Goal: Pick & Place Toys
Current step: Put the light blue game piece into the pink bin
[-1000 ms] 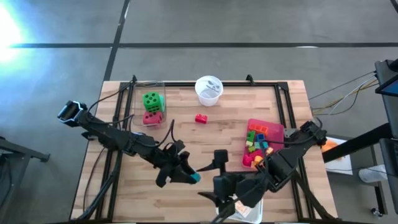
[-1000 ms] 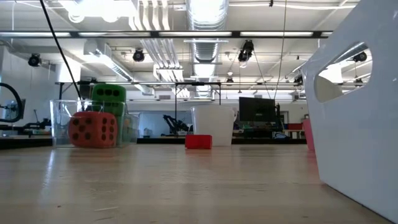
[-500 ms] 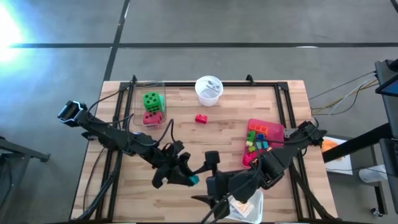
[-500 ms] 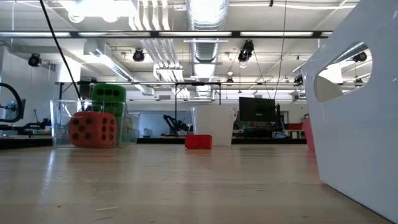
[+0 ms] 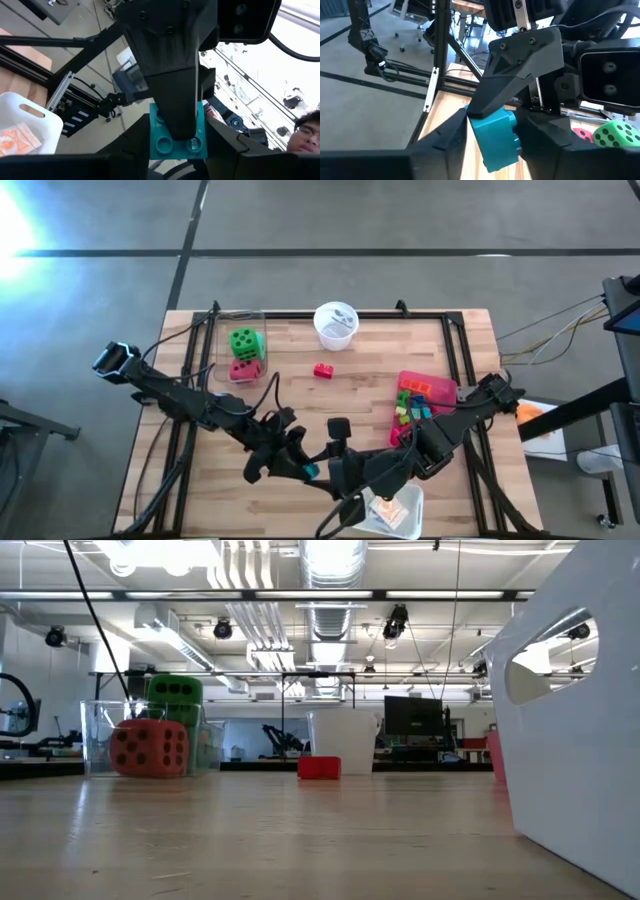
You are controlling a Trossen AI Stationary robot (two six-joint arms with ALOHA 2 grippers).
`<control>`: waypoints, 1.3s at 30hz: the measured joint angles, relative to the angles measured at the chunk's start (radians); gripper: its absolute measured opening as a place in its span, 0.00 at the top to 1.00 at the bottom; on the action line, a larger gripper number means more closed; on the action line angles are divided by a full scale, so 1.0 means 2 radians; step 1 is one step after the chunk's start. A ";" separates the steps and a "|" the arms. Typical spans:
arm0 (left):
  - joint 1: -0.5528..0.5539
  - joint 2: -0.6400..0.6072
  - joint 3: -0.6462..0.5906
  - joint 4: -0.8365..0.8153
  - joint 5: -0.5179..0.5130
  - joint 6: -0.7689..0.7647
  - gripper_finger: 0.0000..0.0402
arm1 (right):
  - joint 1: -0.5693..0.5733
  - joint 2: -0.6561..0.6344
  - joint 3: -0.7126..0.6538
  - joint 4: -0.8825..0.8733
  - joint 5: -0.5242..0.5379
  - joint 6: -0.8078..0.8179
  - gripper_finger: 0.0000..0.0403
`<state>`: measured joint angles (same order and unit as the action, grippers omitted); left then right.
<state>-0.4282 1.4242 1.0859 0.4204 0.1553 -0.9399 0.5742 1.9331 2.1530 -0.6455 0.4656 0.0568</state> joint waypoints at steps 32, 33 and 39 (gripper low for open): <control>0.001 0.000 0.000 0.006 0.009 0.002 0.03 | -0.006 -0.002 -0.007 -0.005 -0.015 0.010 0.78; 0.001 0.000 0.000 0.006 0.009 0.002 0.02 | -0.006 -0.003 -0.007 -0.005 -0.015 0.012 0.78; 0.001 -0.003 0.000 -0.002 0.009 0.000 0.04 | -0.005 -0.018 -0.007 -0.036 -0.015 0.039 0.78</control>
<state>-0.4267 1.4181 1.0863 0.4169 0.1730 -0.9401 0.5648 1.8969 2.1399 -0.7177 0.4362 0.1349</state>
